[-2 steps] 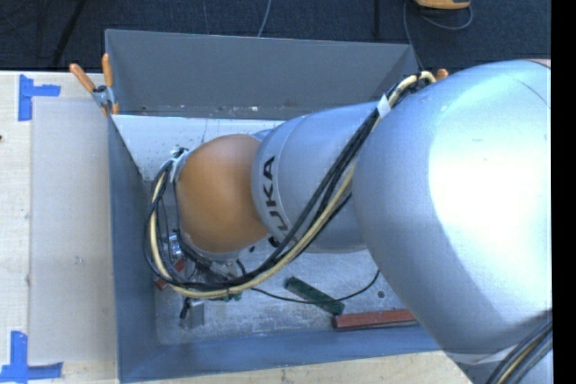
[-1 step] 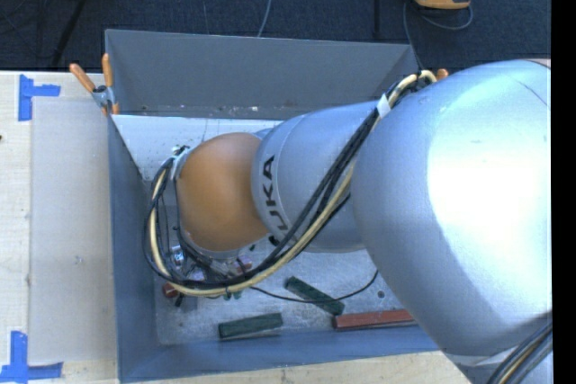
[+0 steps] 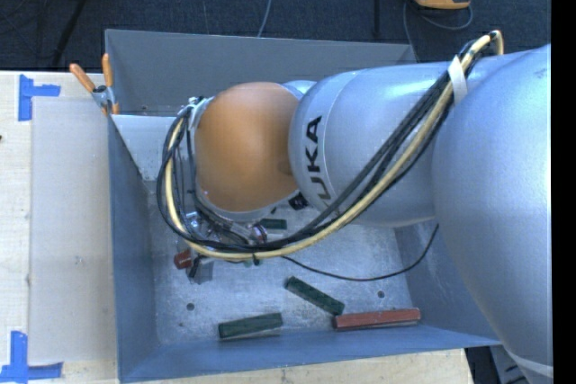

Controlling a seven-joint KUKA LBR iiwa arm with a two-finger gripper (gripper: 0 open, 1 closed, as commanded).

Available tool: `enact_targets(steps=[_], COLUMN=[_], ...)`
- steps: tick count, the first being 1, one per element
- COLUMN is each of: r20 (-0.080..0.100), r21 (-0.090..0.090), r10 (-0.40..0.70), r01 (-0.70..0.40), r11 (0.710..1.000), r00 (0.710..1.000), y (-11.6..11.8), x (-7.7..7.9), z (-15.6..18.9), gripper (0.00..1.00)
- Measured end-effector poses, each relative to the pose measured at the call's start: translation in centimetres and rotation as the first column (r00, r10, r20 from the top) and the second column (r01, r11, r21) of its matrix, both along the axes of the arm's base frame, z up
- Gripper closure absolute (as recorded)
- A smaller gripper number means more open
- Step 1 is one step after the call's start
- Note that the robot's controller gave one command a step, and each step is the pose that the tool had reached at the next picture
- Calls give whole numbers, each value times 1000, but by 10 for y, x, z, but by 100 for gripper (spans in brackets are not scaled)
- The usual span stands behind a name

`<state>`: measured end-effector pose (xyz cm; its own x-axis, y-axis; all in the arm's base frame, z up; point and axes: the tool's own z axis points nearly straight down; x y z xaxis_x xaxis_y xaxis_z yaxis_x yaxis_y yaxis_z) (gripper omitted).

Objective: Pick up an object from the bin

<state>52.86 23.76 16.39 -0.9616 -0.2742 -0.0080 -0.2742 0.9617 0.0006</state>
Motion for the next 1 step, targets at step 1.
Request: enact_targets(steps=[1], r20=[-9], r21=[-4], r10=[-8], r01=[8], r11=[1000], r00=[1000], y=[-43], x=[-49], z=[49], gripper=[100])
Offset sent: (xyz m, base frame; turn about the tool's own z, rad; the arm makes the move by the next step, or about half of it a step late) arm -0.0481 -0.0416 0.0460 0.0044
